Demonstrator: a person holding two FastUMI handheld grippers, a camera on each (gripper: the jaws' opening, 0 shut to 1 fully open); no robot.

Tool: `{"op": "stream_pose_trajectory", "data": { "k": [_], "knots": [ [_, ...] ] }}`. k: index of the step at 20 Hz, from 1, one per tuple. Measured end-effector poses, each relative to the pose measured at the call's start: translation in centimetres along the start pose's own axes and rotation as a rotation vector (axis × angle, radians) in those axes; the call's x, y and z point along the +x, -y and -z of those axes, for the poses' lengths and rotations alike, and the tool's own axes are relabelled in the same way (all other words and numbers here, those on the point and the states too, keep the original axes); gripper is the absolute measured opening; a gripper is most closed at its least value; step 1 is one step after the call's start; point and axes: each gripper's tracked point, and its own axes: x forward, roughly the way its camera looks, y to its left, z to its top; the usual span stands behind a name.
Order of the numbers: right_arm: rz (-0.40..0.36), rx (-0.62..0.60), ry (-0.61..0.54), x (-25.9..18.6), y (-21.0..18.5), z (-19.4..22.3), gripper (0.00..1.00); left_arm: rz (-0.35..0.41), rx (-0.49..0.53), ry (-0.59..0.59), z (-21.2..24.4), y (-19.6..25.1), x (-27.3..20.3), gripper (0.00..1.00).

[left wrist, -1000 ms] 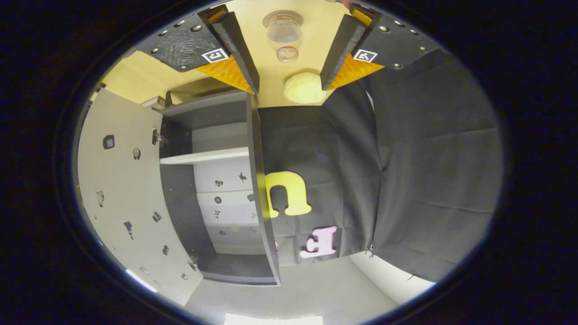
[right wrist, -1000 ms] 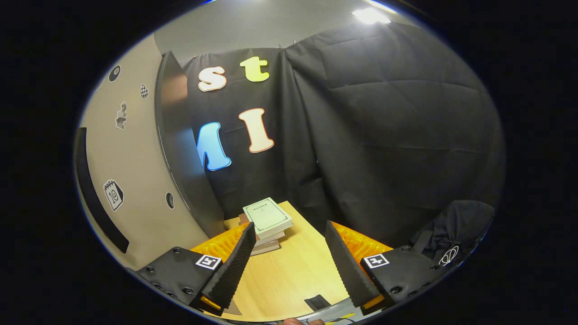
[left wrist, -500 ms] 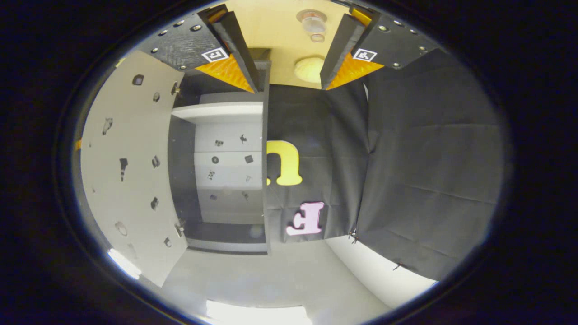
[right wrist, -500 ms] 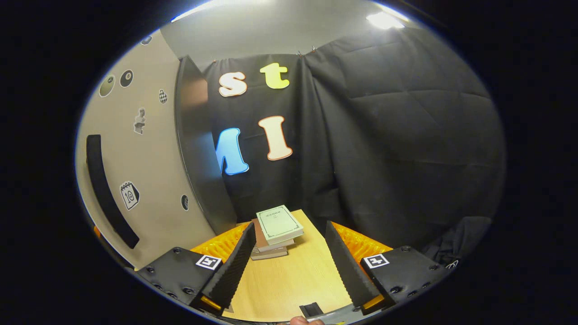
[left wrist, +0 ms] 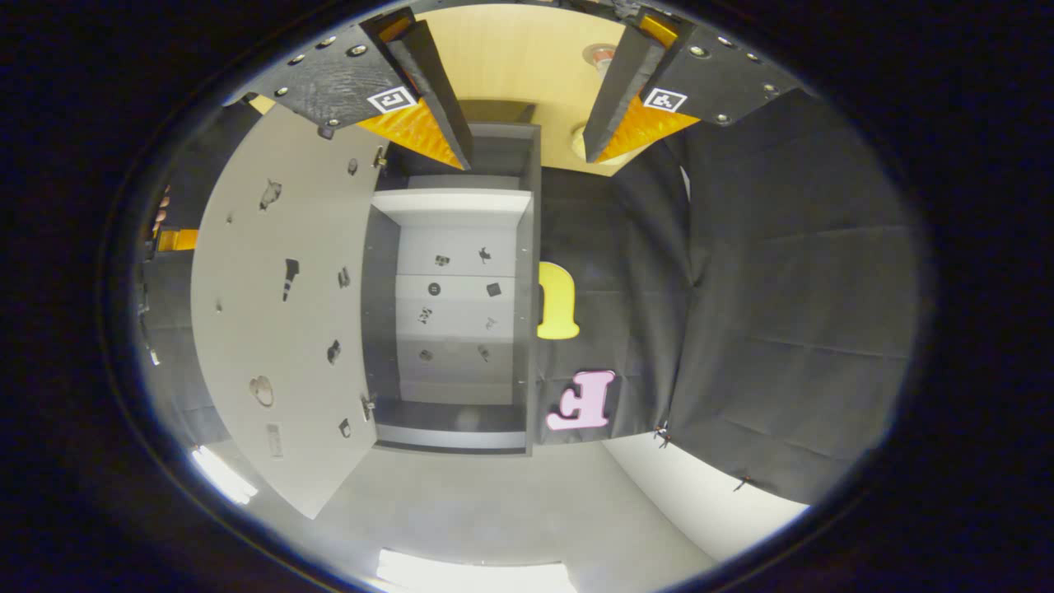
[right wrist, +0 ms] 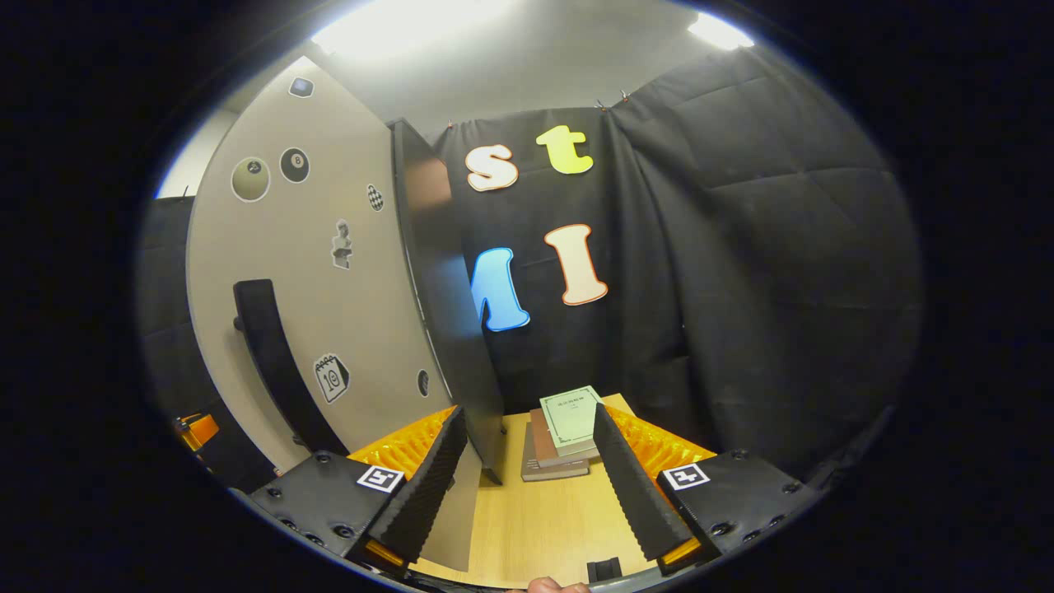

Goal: Open the cabinet door with the right hand, grasp the bottle in the cabinet with the left hand and place it on the coaster, then close the cabinet door with the right hand.

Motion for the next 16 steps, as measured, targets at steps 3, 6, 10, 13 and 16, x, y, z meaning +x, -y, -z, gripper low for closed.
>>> {"op": "stream_pose_trajectory", "data": {
  "k": [3,6,10,13,16],
  "knots": [
    [-0.053,-0.003,0.011,0.0,-1.5,-0.5,0.93,0.019,0.016,-0.016,0.4,0.8,0.0,0.82],
    [-0.09,-0.02,0.028,-0.1,-2.8,-1.4,0.93,0.029,0.005,-0.023,0.7,0.3,0.4,0.81],
    [-0.098,-0.076,0.056,0.0,-3.2,-2.9,0.97,0.031,-0.011,-0.036,1.4,-2.0,1.8,0.81],
    [-0.057,-0.131,0.062,-0.2,-2.7,-3.0,0.91,0.025,-0.028,-0.034,1.3,-4.5,2.6,0.82],
    [-0.024,-0.152,0.062,-0.5,-2.6,-2.8,0.91,0.022,-0.027,-0.023,1.1,-6.9,3.1,0.84]
  ]
}}
